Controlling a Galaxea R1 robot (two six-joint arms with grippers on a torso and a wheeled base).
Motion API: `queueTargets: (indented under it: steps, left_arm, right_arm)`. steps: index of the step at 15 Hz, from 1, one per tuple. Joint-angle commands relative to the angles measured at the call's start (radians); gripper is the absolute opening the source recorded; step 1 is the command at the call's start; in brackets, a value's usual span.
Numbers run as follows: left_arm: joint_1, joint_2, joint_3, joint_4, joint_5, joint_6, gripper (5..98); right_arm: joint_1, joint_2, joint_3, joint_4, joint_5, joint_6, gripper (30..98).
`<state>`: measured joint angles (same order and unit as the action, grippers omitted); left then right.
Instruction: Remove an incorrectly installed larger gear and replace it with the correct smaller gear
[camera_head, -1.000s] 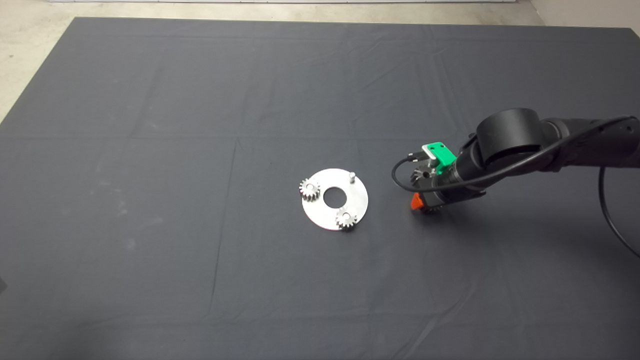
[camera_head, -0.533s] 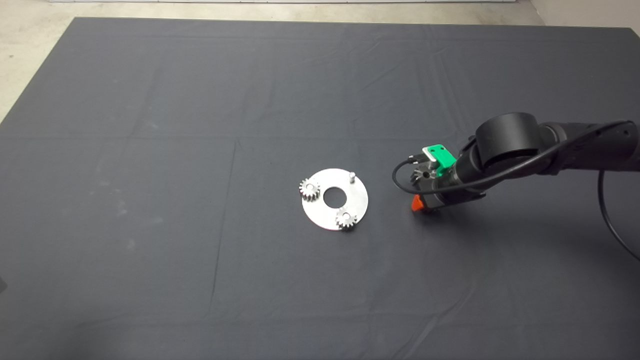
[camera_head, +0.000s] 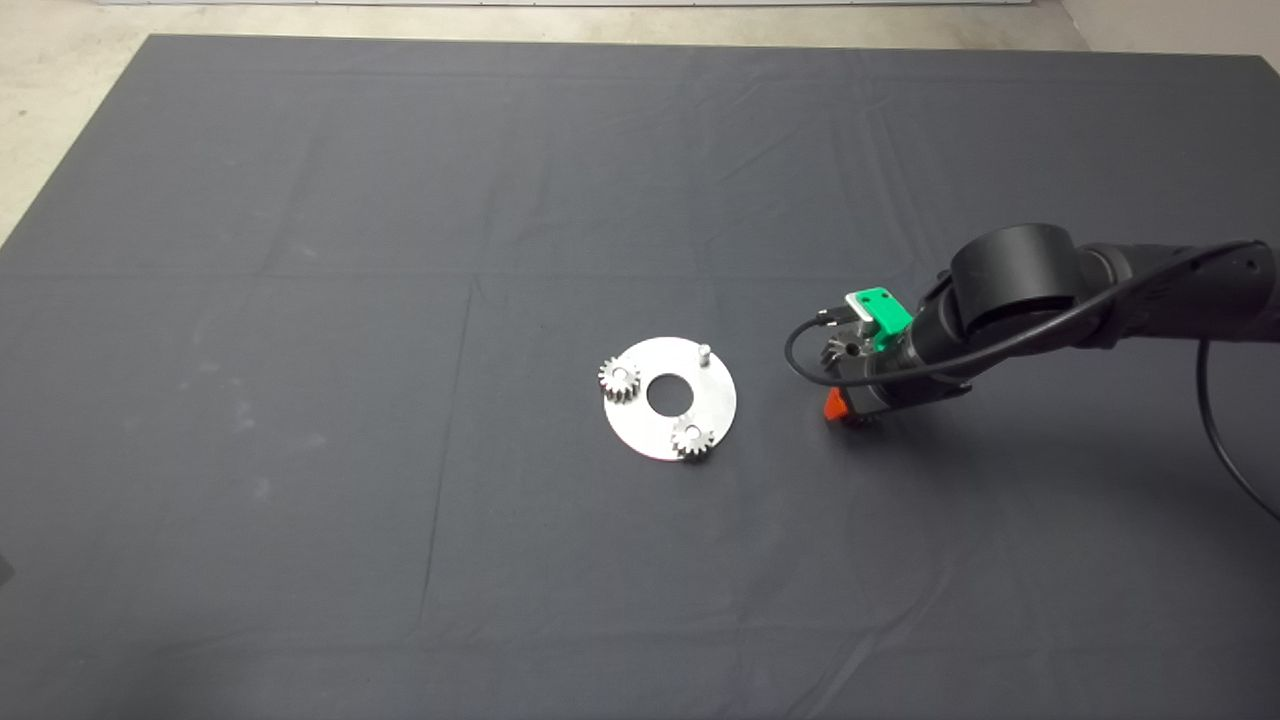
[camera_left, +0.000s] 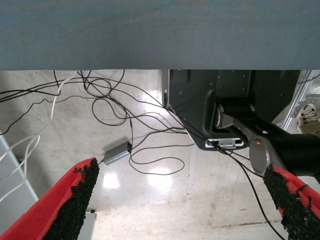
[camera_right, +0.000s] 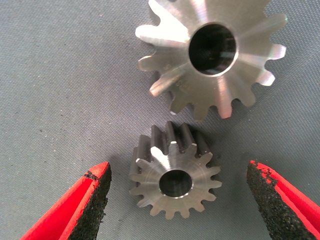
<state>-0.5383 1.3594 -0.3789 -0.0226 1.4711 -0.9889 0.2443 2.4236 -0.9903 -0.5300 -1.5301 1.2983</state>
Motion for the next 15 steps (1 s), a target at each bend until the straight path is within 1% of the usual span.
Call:
queueTargets:
  steps: [1,2,3,5,7,9,10,12,13,14,15]
  left_arm:
    - [0.001,-0.005,0.013,-0.016,0.005,-0.004,84.3]
    - [0.001,-0.005,0.014,-0.016,0.005,-0.004,84.3]
    - [0.001,-0.005,0.014,-0.016,0.005,-0.004,84.3]
    - [0.001,-0.005,0.014,-0.016,0.005,-0.004,84.3]
    - [0.001,-0.005,0.013,-0.015,0.005,-0.004,84.3]
    - [0.001,-0.005,0.014,-0.016,0.005,-0.004,84.3]
    - [0.001,-0.004,0.013,-0.016,0.005,-0.004,84.3]
    - [0.001,-0.004,0.013,-0.016,0.005,-0.004,84.3]
    - [0.001,-0.004,0.013,-0.015,0.005,-0.004,84.3]
    - [0.001,-0.004,0.013,-0.016,0.005,-0.004,84.3]
    - [0.001,-0.004,0.013,-0.016,0.005,-0.004,84.3]
  right_arm:
    - [0.018,-0.002,-0.003,-0.031,-0.100,-0.002,71.7]
    - [0.018,-0.002,-0.003,-0.031,-0.100,-0.004,70.3]
    - [0.018,-0.002,-0.003,-0.031,-0.099,-0.004,66.5]
    - [0.018,-0.001,0.000,-0.031,-0.100,-0.002,66.1]
    - [0.018,-0.001,0.000,-0.031,-0.099,-0.003,61.4]
    - [0.018,0.002,0.000,-0.031,-0.100,-0.002,60.3]
    - [0.018,0.002,-0.002,-0.031,-0.100,-0.002,57.2]
    - [0.018,0.002,0.000,-0.031,-0.100,-0.002,56.8]
    - [0.019,0.002,0.000,-0.031,-0.100,-0.002,53.1]
    - [0.020,-0.001,-0.002,-0.031,-0.100,-0.002,51.2]
    - [0.020,0.002,-0.002,-0.031,-0.100,-0.002,51.1]
